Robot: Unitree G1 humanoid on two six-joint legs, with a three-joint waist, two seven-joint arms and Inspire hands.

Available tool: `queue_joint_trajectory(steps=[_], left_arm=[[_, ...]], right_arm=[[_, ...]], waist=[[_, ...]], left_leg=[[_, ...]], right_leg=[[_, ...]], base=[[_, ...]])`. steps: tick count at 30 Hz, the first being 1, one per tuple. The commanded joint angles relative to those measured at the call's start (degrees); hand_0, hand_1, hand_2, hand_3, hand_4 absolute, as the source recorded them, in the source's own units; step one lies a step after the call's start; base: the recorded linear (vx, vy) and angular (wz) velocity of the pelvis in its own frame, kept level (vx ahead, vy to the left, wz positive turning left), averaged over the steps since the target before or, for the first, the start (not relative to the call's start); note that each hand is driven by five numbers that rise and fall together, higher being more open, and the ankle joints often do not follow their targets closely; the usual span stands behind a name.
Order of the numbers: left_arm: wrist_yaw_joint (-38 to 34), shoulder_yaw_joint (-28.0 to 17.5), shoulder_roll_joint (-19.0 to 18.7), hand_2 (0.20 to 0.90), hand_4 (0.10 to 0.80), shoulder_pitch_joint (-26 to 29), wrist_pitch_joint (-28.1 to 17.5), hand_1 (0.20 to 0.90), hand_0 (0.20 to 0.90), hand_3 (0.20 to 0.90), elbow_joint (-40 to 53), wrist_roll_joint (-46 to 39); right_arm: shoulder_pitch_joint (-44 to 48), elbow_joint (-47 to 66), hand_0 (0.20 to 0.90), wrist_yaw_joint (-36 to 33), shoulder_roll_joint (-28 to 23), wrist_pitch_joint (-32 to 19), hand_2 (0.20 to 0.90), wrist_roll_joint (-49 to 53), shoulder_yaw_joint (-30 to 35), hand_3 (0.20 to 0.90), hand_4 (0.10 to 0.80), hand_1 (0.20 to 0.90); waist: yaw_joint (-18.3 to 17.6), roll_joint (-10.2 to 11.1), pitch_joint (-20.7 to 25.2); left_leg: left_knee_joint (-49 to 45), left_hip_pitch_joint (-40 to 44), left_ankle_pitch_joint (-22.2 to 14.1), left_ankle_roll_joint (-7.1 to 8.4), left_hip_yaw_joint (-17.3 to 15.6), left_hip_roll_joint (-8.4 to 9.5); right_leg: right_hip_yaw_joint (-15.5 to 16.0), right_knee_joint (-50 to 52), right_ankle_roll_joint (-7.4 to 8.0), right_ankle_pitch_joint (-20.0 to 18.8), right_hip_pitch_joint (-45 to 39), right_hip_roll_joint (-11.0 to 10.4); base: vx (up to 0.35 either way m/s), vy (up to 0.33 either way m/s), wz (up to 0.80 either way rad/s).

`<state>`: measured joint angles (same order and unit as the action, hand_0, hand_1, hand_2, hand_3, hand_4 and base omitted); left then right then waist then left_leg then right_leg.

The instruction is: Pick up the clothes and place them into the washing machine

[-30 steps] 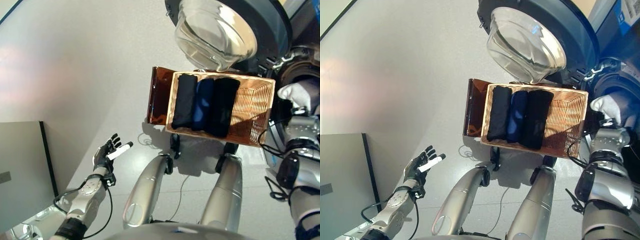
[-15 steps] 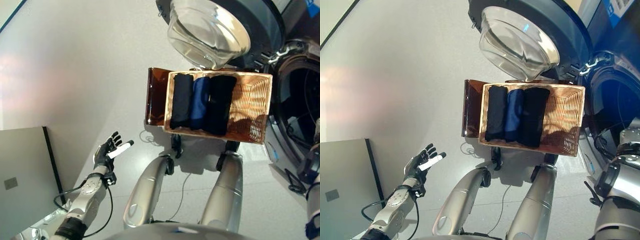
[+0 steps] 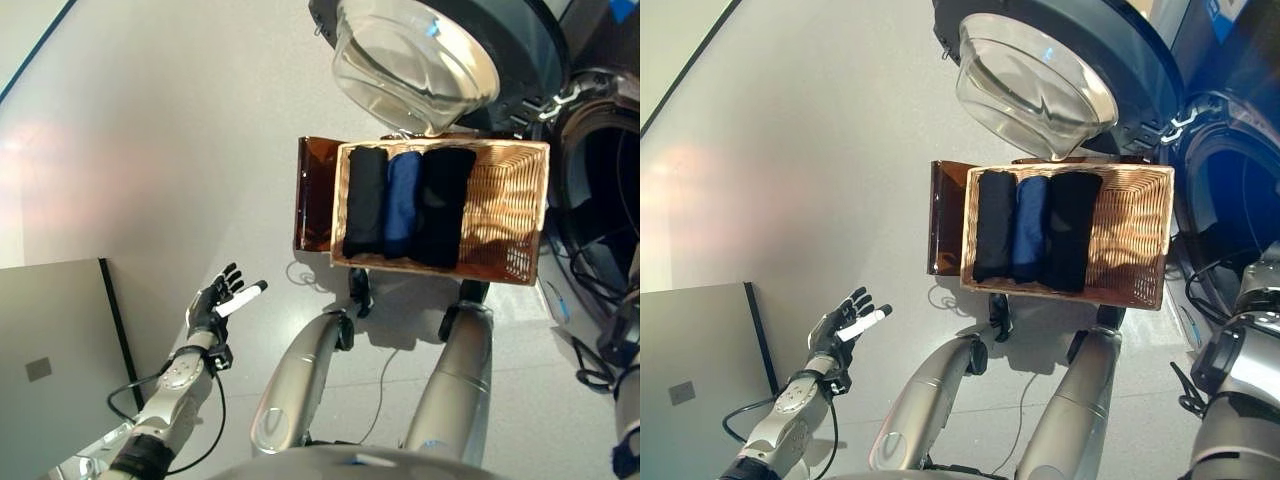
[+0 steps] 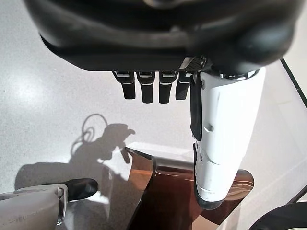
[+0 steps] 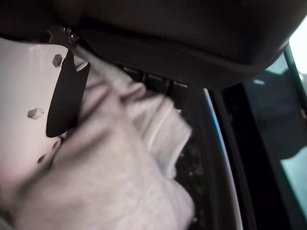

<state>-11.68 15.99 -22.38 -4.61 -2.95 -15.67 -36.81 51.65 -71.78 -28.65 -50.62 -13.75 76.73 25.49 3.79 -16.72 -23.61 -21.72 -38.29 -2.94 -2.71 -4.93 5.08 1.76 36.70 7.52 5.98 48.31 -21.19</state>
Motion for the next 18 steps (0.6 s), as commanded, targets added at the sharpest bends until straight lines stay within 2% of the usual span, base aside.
queue_joint_trajectory(steps=[1, 9, 11, 12, 13, 14, 16, 18], left_arm=[[-2.6, -3.1, -3.3, 0.900, 0.800, -2.3, -2.7, 0.900, 0.900, 0.900, -0.5, -1.1], [-2.6, -3.5, -3.4, 0.900, 0.800, -3.3, -2.6, 0.900, 0.900, 0.900, -0.2, -2.0], [-2.4, -3.7, -3.6, 0.900, 0.800, -3.6, -2.6, 0.900, 0.900, 0.900, -0.3, -2.2], [-2.5, -3.7, -3.9, 0.900, 0.800, -3.5, -2.7, 0.900, 0.900, 0.900, -0.4, -2.0], [-2.4, -3.6, -3.5, 0.900, 0.800, -3.5, -2.7, 0.900, 0.900, 0.900, -0.4, -1.5], [-2.4, -3.7, -3.7, 0.900, 0.800, -3.7, -2.7, 0.900, 0.900, 0.900, -0.4, -1.4], [-2.0, -4.1, -3.3, 0.900, 0.800, -4.3, -1.7, 0.900, 0.900, 0.900, -0.7, -1.9], [-1.8, -4.5, -3.4, 0.900, 0.800, -4.1, -1.6, 0.900, 0.900, 0.900, -1.4, -1.7]], right_arm=[[1.3, 0.4, 0.900, 0.1, -6.1, -6.4, 0.900, 0.9, -1.2, 0.900, 0.800, 0.900], [1.3, 3.5, 0.900, -0.2, -3.0, -6.6, 0.900, 0.7, -2.4, 0.900, 0.800, 0.900], [0.6, 2.8, 0.900, -0.2, -1.9, -4.7, 0.900, -2.2, -4.5, 0.900, 0.800, 0.900], [0.4, 2.9, 0.900, -0.4, -0.9, -3.6, 0.900, -4.1, -6.0, 0.900, 0.800, 0.900], [-1.3, 5.5, 0.900, 0.6, 2.9, -4.3, 0.900, -4.2, -6.6, 0.900, 0.800, 0.900], [-1.9, 6.1, 0.900, 0.4, 3.5, -4.5, 0.900, -4.3, -6.2, 0.900, 0.800, 0.900], [-6.3, 7.6, 0.900, 1.5, 9.1, -5.6, 0.900, -2.2, -4.3, 0.900, 0.800, 0.900], [-8.9, 6.2, 0.900, 1.7, 10.9, -3.3, 0.900, -5.0, -5.7, 0.900, 0.800, 0.900]], waist=[[-1.1, 0.7, 4.4], [-1.5, 1.7, 4.5], [-1.4, 2.3, 4.3], [-1.5, 2.7, 4.2], [-1.7, 3.5, 4.1], [-1.8, 3.7, 4.0], [-1.7, 5.1, 4.6], [-1.7, 6.0, 4.8]], left_leg=[[-2.1, 3.4, -3.3, 6.61, 3.7, -5.19], [-0.8, 5.0, -2.9, 6.86, 3.8, -5.61], [0.3, 6.0, -2.2, 7.05, 3.8, -5.85], [1.2, 6.6, -1.9, 7.11, 3.8, -6.16], [2.5, 7.6, -1.4, 7.03, 3.8, -6.63], [2.9, 8.1, -1.2, 7.04, 3.8, -6.70], [4.1, 10.2, -0.9, 7.13, 4.5, -7.12], [5.0, 11.7, -0.7, 7.34, 4.8, -7.38]], right_leg=[[-3.6, -1.6, 1.27, -2.0, -3.4, 0.2], [-2.9, -4.0, 1.36, -2.8, -5.9, 0.7], [-2.2, -5.7, 1.36, -3.7, -7.6, 1.0], [-1.9, -6.7, 1.38, -4.0, -8.2, 1.3], [-1.3, -8.2, 1.35, -4.6, -9.4, 1.9], [-1.2, -8.6, 1.32, -4.8, -9.9, 1.9], [-0.4, -10.8, 1.44, -5.5, -13.0, 2.2], [0.2, -12.3, 1.45, -5.8, -15.3, 2.2]], base=[[0.033, 0.019, -0.01], [0.002, 0.000, -0.02], [-0.002, -0.015, -0.06], [0.026, -0.035, -0.10], [0.026, -0.036, -0.11], [0.039, -0.047, -0.14], [0.056, -0.067, -0.24], [0.056, -0.060, -0.18]])
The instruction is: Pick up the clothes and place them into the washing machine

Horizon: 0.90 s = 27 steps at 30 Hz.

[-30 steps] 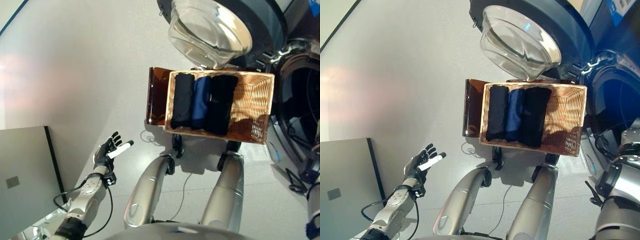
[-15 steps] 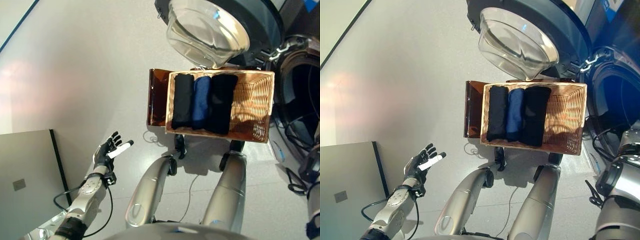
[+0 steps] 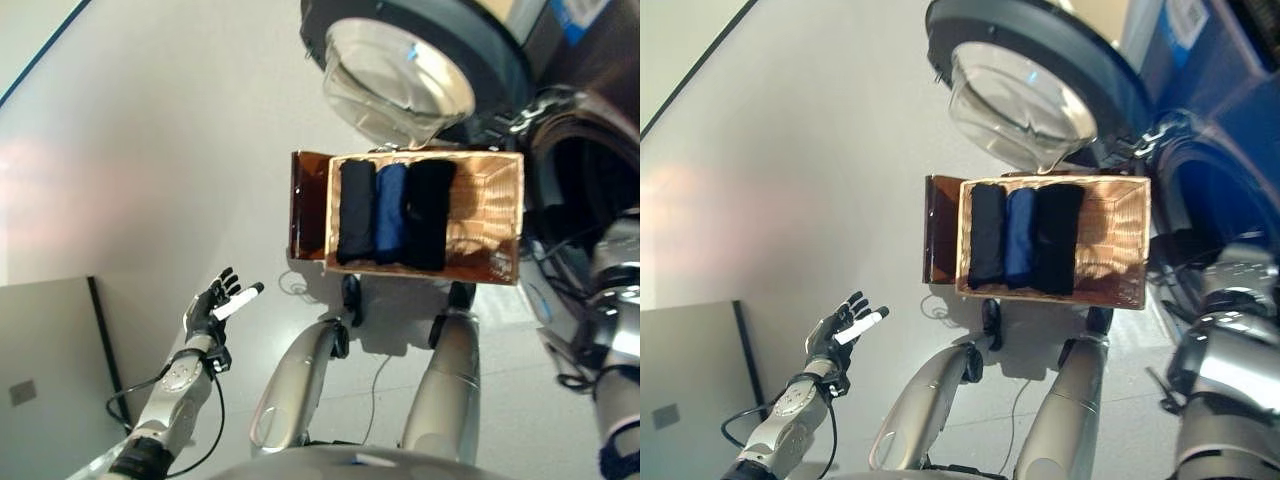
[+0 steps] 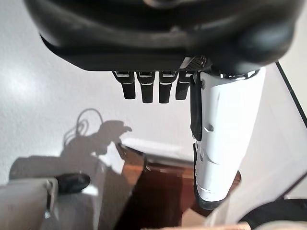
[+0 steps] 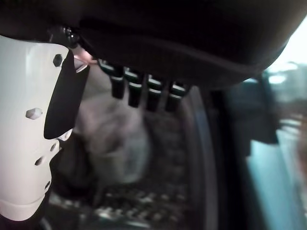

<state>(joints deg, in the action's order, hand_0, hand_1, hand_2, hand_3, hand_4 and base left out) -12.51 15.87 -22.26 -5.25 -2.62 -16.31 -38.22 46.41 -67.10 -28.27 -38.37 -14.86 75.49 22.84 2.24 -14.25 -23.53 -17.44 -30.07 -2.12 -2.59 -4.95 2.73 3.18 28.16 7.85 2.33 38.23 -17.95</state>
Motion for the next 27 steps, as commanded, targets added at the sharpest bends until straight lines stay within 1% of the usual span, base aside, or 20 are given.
queue_joint_trajectory(steps=[1, 2, 3, 4, 5, 6, 7, 10, 11, 12, 14, 15, 16, 19, 20, 21, 23, 24, 27], left_arm=[[-1.0, -4.8, -3.5, 0.900, 0.800, -3.7, -2.0, 0.900, 0.900, 0.900, -1.0, 0.1], [-0.9, -5.2, -3.5, 0.900, 0.800, -3.9, -1.9, 0.900, 0.900, 0.900, -1.0, 0.3], [-0.7, -6.2, -3.6, 0.900, 0.800, -4.4, -1.6, 0.900, 0.900, 0.900, -1.3, 1.2], [-0.6, -6.3, -3.6, 0.900, 0.800, -4.6, -1.6, 0.900, 0.900, 0.900, -1.2, 1.2], [-0.5, -6.7, -3.5, 0.900, 0.800, -4.6, -1.4, 0.900, 0.900, 0.900, -1.6, 1.7], [-0.3, -7.0, -3.3, 0.900, 0.800, -4.7, -1.4, 0.900, 0.900, 0.900, -1.9, 2.1], [-0.2, -7.2, -3.1, 0.900, 0.800, -4.9, -1.3, 0.900, 0.900, 0.900, -2.3, 2.3], [0.3, -7.8, -1.8, 0.900, 0.800, -5.3, -0.7, 0.900, 0.900, 0.900, -3.3, 2.8], [0.5, -7.9, -1.5, 0.900, 0.800, -5.3, -0.5, 0.900, 0.900, 0.900, -3.6, 2.9], [0.6, -8.1, -1.1, 0.900, 0.800, -5.2, -0.4, 0.900, 0.900, 0.900, -3.8, 3.2], [0.6, -8.4, -0.6, 0.900, 0.800, -4.9, -0.4, 0.900, 0.900, 0.900, -4.5, 3.7], [0.6, -8.4, -0.6, 0.900, 0.800, -5.0, -0.4, 0.900, 0.900, 0.900, -4.6, 3.8], [0.7, -9.0, 0.0, 0.900, 0.800, -4.8, -0.1, 0.900, 0.900, 0.900, -5.4, 4.4], [0.8, -9.5, 0.5, 0.900, 0.800, -4.4, -0.2, 0.900, 0.900, 0.900, -6.0, 5.7], [0.8, -9.5, 0.5, 0.900, 0.800, -4.5, -0.2, 0.900, 0.900, 0.900, -6.0, 5.7], [1.0, -9.8, 0.8, 0.900, 0.800, -4.3, -0.6, 0.900, 0.900, 0.900, -6.2, 6.7], [1.2, -9.8, 1.0, 0.900, 0.800, -4.4, -0.6, 0.900, 0.900, 0.900, -6.5, 7.2], [1.6, -10.2, 1.4, 0.900, 0.800, -4.5, -0.8, 0.900, 0.900, 0.900, -6.9, 7.8], [1.8, -10.4, 1.9, 0.900, 0.800, -4.8, -0.9, 0.900, 0.900, 0.900, -7.4, 8.3]], right_arm=[[-5.1, 1.8, 0.900, 1.6, 0.4, -1.6, 0.900, -4.6, -3.1, 0.900, 0.800, 0.900], [-6.6, 1.4, 0.900, 2.2, 1.7, -0.6, 0.900, -5.6, -3.6, 0.900, 0.800, 0.900], [-9.6, 1.5, 0.900, 3.6, 4.4, 1.7, 0.900, -8.6, -5.5, 0.900, 0.800, 0.900], [-9.8, 1.7, 0.900, 3.6, 4.5, 1.7, 0.900, -8.7, -5.5, 0.900, 0.800, 0.900], [-11.3, 2.0, 0.900, 4.5, 5.9, 2.7, 0.900, -10.3, -6.6, 0.900, 0.800, 0.900], [-12.3, 2.9, 0.900, 5.0, 7.0, 2.9, 0.900, -10.9, -6.9, 0.900, 0.800, 0.900], [-13.9, 3.7, 0.900, 5.3, 8.5, 3.0, 0.900, -11.9, -7.4, 0.900, 0.800, 0.900], [-18.3, 6.2, 0.900, 7.1, 12.8, 2.8, 0.900, -11.4, -7.4, 0.900, 0.800, 0.900], [-19.6, 6.3, 0.900, 7.7, 13.5, 3.3, 0.900, -11.9, -7.7, 0.900, 0.800, 0.900], [-20.7, 6.4, 0.900, 7.9, 13.9, 3.9, 0.900, -13.6, -8.7, 0.900, 0.800, 0.900], [-22.5, 7.0, 0.900, 8.5, 14.8, 4.7, 0.900, -16.1, -10.1, 0.900, 0.800, 0.900], [-22.7, 7.2, 0.900, 8.4, 15.0, 4.7, 0.900, -16.2, -10.1, 0.900, 0.800, 0.900], [-24.7, 7.1, 0.900, 8.6, 15.7, 5.7, 0.900, -19.0, -11.1, 0.900, 0.800, 0.900], [-27.2, 6.8, 0.900, 9.1, 16.6, 8.0, 0.900, -26.6, -14.5, 0.900, 0.800, 0.900], [-27.2, 6.9, 0.900, 9.1, 16.7, 8.0, 0.900, -26.7, -14.6, 0.900, 0.800, 0.900], [-28.5, 6.2, 0.900, 9.5, 17.0, 9.1, 0.900, -31.0, -16.7, 0.900, 0.800, 0.900], [-29.0, 5.6, 0.900, 9.9, 17.2, 9.6, 0.900, -32.6, -17.3, 0.900, 0.800, 0.900], [-30.0, 6.0, 0.900, 10.4, 17.9, 10.2, 0.900, -36.4, -19.4, 0.900, 0.800, 0.900], [-31.0, 7.0, 0.900, 11.0, 18.8, 10.6, 0.900, -39.2, -21.3, 0.900, 0.800, 0.900]], waist=[[-0.1, 3.8, 4.8], [-0.1, 4.2, 4.8], [0.0, 5.0, 4.9], [-0.1, 5.1, 4.8], [0.0, 5.5, 4.9], [-0.1, 5.8, 5.0], [-0.2, 6.1, 5.1], [-0.4, 7.0, 5.8], [-0.5, 7.3, 6.0], [-0.5, 7.7, 6.1], [-0.7, 8.4, 6.6], [-0.8, 8.4, 6.5], [-0.8, 9.2, 6.9], [-0.9, 10.2, 7.3], [-1.0, 10.1, 7.2], [-0.9, 10.7, 7.8], [-0.9, 10.9, 8.0], [-0.7, 11.2, 8.6], [-0.7, 11.6, 9.1]], left_leg=[[1.1, 4.1, -1.4, 7.24, 5.0, -5.11], [1.4, 4.7, -1.2, 7.39, 5.2, -5.24], [2.4, 6.2, -0.9, 7.58, 5.4, -5.41], [2.6, 6.5, -0.8, 7.58, 5.4, -5.42], [3.1, 7.1, -0.7, 7.68, 5.5, -5.59], [3.8, 7.6, 0.0, 7.69, 5.5, -5.72], [4.6, 9.1, -0.2, 7.86, 5.7, -5.99], [7.3, 11.9, 1.3, 8.17, 6.2, -6.30], [8.0, 12.7, 1.7, 8.23, 6.4, -6.50], [8.6, 14.0, 1.4, 8.37, 6.6, -6.89], [9.8, 15.3, 2.2, 8.32, 6.7, -7.31], [10.1, 15.7, 2.3, 8.34, 6.7, -7.36], [10.6, 17.0, 2.5, 8.43, 6.8, -7.93], [12.0, 19.3, 3.0, 8.58, 7.0, -8.78], [12.2, 19.5, 3.1, 8.60, 7.0, -8.84], [13.4, 20.5, 3.7, 8.63, 7.1, -9.30], [14.3, 21.1, 4.1, 8.72, 7.2, -9.61], [15.6, 21.8, 4.9, 8.80, 7.2, -10.13], [17.3, 22.6, 5.9, 8.93, 7.6, -10.61]], right_leg=[[-1.0, -4.4, 1.12, -2.5, -6.1, -0.9], [-0.7, -4.9, 1.15, -2.6, -6.9, -0.9], [0.0, -6.5, 1.18, -3.0, -8.9, -0.9], [0.1, -6.7, 1.18, -3.1, -9.2, -0.8], [0.3, -7.5, 1.21, -3.3, -10.1, -0.8], [0.5, -8.4, 1.23, -4.1, -10.7, -0.7], [0.9, -9.0, 1.31, -3.7, -12.1, -0.6], [1.9, -11.9, 1.52, -4.8, -15.3, -0.5], [2.2, -12.8, 1.54, -5.1, -16.1, -0.5], [2.5, -13.3, 1.67, -4.7, -17.4, -0.3], [3.2, -14.8, 1.73, -5.4, -18.7, -0.1], [3.4, -15.1, 1.72, -5.5, -19.2, -0.1], [3.7, -15.7, 1.88, -5.6, -20.5, 0.1], [4.4, -17.6, 1.97, -5.8, -23.0, 0.6], [4.5, -17.9, 1.96, -5.9, -23.4, 0.7], [4.9, -19.2, 2.03, -6.1, -24.4, 1.1], [5.4, -20.5, 2.04, -6.4, -25.4, 1.4], [6.0, -21.6, 2.14, -6.9, -26.2, 1.7], [6.5, -22.9, 2.21, -7.5, -27.0, 2.0]], base=[[0.046, -0.059, -0.11], [0.055, -0.071, -0.04], [0.040, -0.043, 0.00], [0.049, -0.045, 0.02], [0.017, -0.031, 0.02], [0.053, -0.051, 0.00], [0.038, -0.041, -0.01], [0.077, -0.028, -0.02], [0.106, -0.017, 0.04], [0.071, -0.014, 0.08], [0.052, -0.028, 0.05], [0.068, -0.053, 0.02], [0.052, -0.042, 0.03], [0.060, -0.043, -0.03], [0.046, -0.051, -0.10], [0.036, -0.044, -0.11], [0.036, -0.040, -0.08], [0.000, 0.000, 0.00], [0.025, -0.021, 0.04]])
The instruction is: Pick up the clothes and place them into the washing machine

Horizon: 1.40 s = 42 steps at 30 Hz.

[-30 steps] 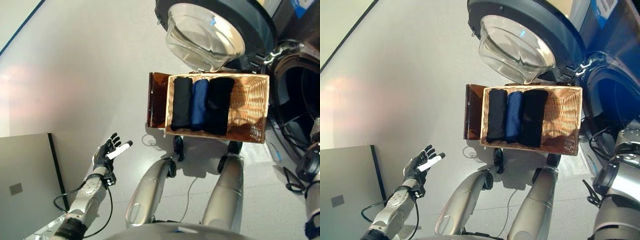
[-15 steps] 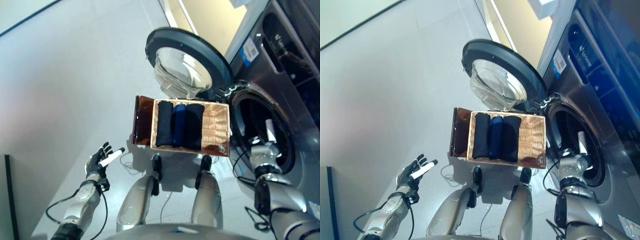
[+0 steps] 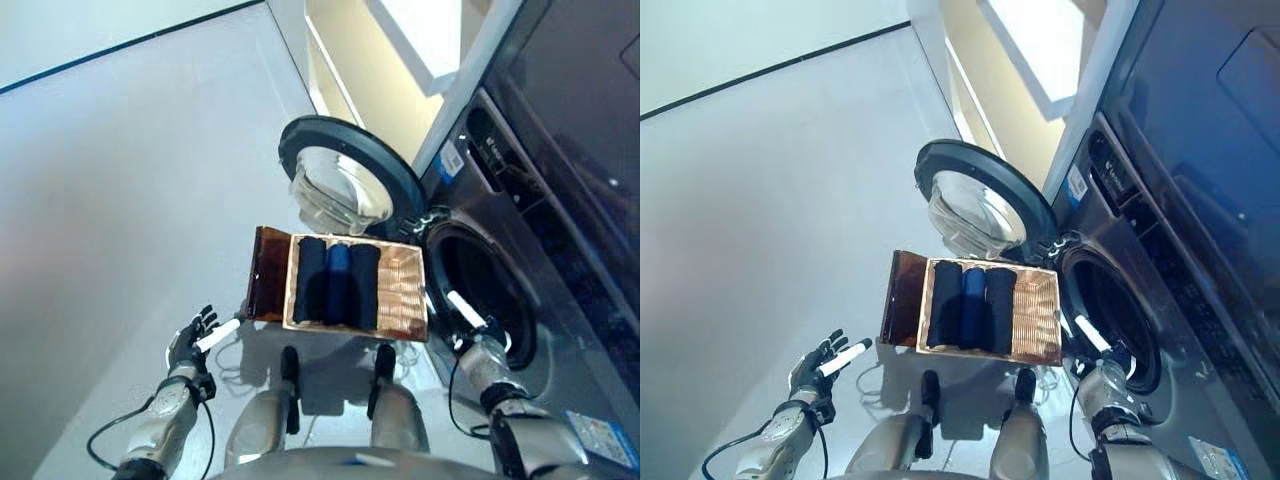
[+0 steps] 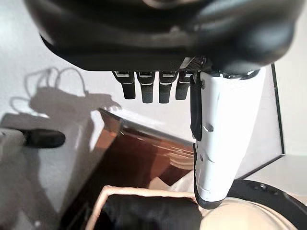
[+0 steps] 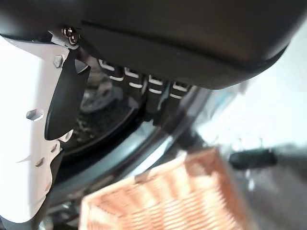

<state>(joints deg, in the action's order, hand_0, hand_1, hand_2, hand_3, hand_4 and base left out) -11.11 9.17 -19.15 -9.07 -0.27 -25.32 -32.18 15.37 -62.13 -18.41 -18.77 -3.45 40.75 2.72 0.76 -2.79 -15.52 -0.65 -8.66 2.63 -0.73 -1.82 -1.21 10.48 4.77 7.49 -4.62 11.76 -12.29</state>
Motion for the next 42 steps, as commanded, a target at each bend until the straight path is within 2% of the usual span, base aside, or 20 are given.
queue_joint_trajectory(steps=[1, 5, 12, 20, 29, 32, 34, 36, 42], left_arm=[[0.5, -4.0, -1.0, 0.900, 0.800, -1.1, -3.2, 0.900, 0.900, 0.900, 1.2, 2.5], [0.3, -4.9, -0.3, 0.900, 0.800, -1.2, -3.2, 0.900, 0.900, 0.900, -0.3, 3.5], [-0.6, -5.4, 0.3, 0.900, 0.800, -0.4, -3.3, 0.900, 0.900, 0.900, -2.1, 4.4], [-0.6, -6.0, 0.1, 0.900, 0.800, -0.5, -3.4, 0.900, 0.900, 0.900, -1.8, 4.8], [-2.1, -6.3, 0.2, 0.900, 0.800, -0.4, -3.7, 0.900, 0.900, 0.900, -0.9, 4.7], [-2.6, -5.5, 0.2, 0.900, 0.800, -0.1, -3.8, 0.900, 0.900, 0.900, -0.6, 4.8], [-3.1, -4.8, -0.2, 0.900, 0.800, 0.3, -4.1, 0.900, 0.900, 0.900, 0.8, 5.3], [-3.3, -4.9, -0.4, 0.900, 0.800, 0.3, -4.2, 0.900, 0.900, 0.900, 1.5, 5.4], [-4.2, -4.2, -0.9, 0.900, 0.800, 1.3, -4.8, 0.900, 0.900, 0.900, 2.2, 4.7]], right_arm=[[-0.6, 2.9, 0.900, 1.7, -0.4, -0.7, 0.900, -6.1, -2.5, 0.900, 0.800, 0.900], [-2.6, 3.6, 0.900, 2.2, 1.9, -0.4, 0.900, -8.5, -4.2, 0.900, 0.800, 0.900], [-1.7, 2.6, 0.900, 3.1, 5.8, 0.4, 0.900, -10.7, -8.1, 0.900, 0.800, 0.900], [-0.8, 5.9, 0.900, 2.3, 4.0, 1.4, 0.900, -17.1, -10.4, 0.900, 0.800, 0.900], [-1.3, 5.4, 0.900, -0.2, 4.3, 1.3, 0.900, -18.5, -9.7, 0.900, 0.800, 0.900], [-0.4, 5.5, 0.900, -1.1, 4.4, 1.7, 0.900, -21.0, -11.2, 0.900, 0.800, 0.900], [1.7, 6.9, 0.900, -2.6, 3.6, 2.9, 0.900, -26.5, -14.3, 0.900, 0.800, 0.900], [2.7, 7.8, 0.900, -2.8, 3.3, 3.3, 0.900, -27.6, -15.1, 0.900, 0.800, 0.900], [6.1, 11.6, 0.900, -3.8, 2.9, 2.9, 0.900, -26.4, -15.6, 0.900, 0.800, 0.900]], waist=[[0.8, 0.3, 1.5], [1.0, 0.9, 2.7], [1.7, 1.8, 3.4], [2.1, 2.2, 1.8], [2.8, 3.1, 3.3], [3.0, 3.0, 3.0], [3.2, 2.9, 1.6], [3.2, 2.7, 0.6], [3.3, 1.6, -4.5]], left_leg=[[1.2, 1.5, 1.5, 7.16, 4.5, -6.75], [2.4, 2.6, 2.0, 7.29, 4.7, -7.18], [1.2, 3.3, 0.8, 7.10, 4.8, -7.16], [-2.9, 1.0, -0.7, 6.87, 5.2, -6.27], [-0.9, 2.6, 0.0, 7.62, 5.6, -7.93], [-0.9, 2.5, 0.0, 7.60, 5.6, -8.00], [-2.0, 1.3, -0.2, 7.40, 6.0, -7.57], [-2.9, 0.3, -0.4, 7.15, 6.2, -7.29], [-9.9, -6.0, -2.0, 6.57, 6.4, -5.67]], right_leg=[[-0.7, 0.0, 2.59, -0.7, -0.9, -3.4], [0.2, -1.5, 2.72, -1.2, -2.2, -2.9], [0.6, -1.7, 2.85, -1.2, -3.7, -3.1], [0.5, -0.2, 2.76, -0.7, -3.3, -3.7], [1.5, -1.4, 2.74, -0.2, -5.1, -2.5], [1.5, -1.3, 2.74, -0.2, -4.7, -2.5], [1.0, -0.5, 2.69, -0.3, -3.3, -2.6], [0.5, 0.4, 2.65, -0.4, -2.0, -2.7], [-0.6, 5.1, 2.11, 0.0, 3.3, -3.6]], base=[[0.038, -0.021, 0.02], [0.045, -0.012, 0.06], [0.031, -0.010, 0.02], [0.000, 0.000, 0.01], [0.030, -0.024, 0.04], [-0.023, -0.011, 0.09], [-0.090, -0.003, 0.01], [-0.118, 0.009, 0.00], [-0.149, 0.032, -0.02]])
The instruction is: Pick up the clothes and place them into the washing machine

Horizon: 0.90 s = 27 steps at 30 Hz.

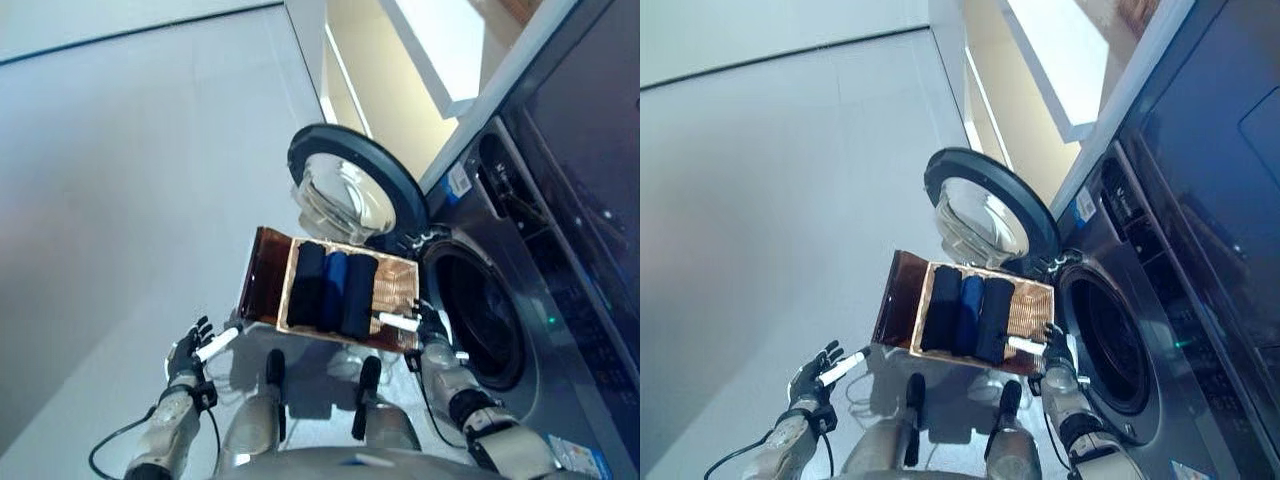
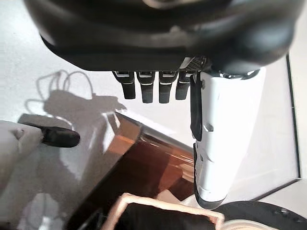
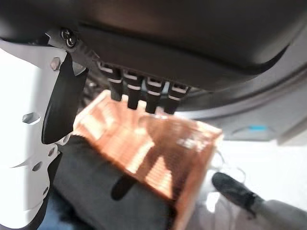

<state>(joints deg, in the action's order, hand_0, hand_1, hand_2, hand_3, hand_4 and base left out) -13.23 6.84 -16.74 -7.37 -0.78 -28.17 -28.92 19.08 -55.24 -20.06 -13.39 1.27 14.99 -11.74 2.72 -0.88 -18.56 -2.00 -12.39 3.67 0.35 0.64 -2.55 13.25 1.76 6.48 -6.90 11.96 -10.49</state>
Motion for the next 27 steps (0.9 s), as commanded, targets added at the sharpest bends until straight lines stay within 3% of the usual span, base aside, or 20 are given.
queue_joint_trajectory(steps=[1, 6, 12, 27], left_arm=[[-2.5, -1.8, -3.2, 0.900, 0.800, -0.3, -4.4, 0.900, 0.900, 0.900, 5.2, 1.0], [-2.8, -1.4, -3.4, 0.900, 0.800, -0.1, -4.7, 0.900, 0.900, 0.900, 7.0, 0.4], [-2.6, -1.5, -4.2, 0.900, 0.800, -1.2, -4.9, 0.900, 0.900, 0.900, 11.4, 0.2], [-3.3, -1.2, -6.3, 0.900, 0.800, -2.0, -4.9, 0.900, 0.900, 0.900, 16.0, -1.6]], right_arm=[[3.0, 5.5, 0.900, -2.6, -2.7, -1.9, 0.900, -0.6, -1.1, 0.900, 0.800, 0.900], [4.2, 6.5, 0.900, -3.3, -3.6, -1.8, 0.900, 0.0, -0.5, 0.900, 0.800, 0.900], [5.0, 9.2, 0.900, -3.9, -5.9, -1.6, 0.900, 0.2, 1.4, 0.900, 0.800, 0.900], [12.4, 3.6, 0.900, -6.1, -7.7, -2.4, 0.900, 6.8, 4.5, 0.900, 0.800, 0.900]], waist=[[1.4, -0.7, -2.5], [1.2, -1.4, -3.8], [0.7, -2.8, -4.6], [2.1, -3.9, -5.8]], left_leg=[[-9.8, -3.7, -3.2, 5.52, 3.9, -3.92], [-13.6, -8.2, -4.6, 5.54, 3.6, -2.84], [-23.0, -17.5, -7.5, 5.47, 3.1, -0.79], [-30.1, -24.2, -10.7, 3.65, 2.9, 0.66]], right_leg=[[-3.5, 9.3, 2.96, 2.3, 4.2, -5.8], [-3.5, 13.4, 2.81, 3.5, 8.0, -7.1], [-5.2, 22.5, 2.38, 5.6, 16.8, -10.2], [-7.1, 28.8, 1.86, 7.9, 23.1, -11.2]], base=[[-0.101, 0.049, 0.03], [-0.091, 0.030, 0.09], [-0.092, 0.041, 0.29], [-0.008, 0.010, 0.04]])
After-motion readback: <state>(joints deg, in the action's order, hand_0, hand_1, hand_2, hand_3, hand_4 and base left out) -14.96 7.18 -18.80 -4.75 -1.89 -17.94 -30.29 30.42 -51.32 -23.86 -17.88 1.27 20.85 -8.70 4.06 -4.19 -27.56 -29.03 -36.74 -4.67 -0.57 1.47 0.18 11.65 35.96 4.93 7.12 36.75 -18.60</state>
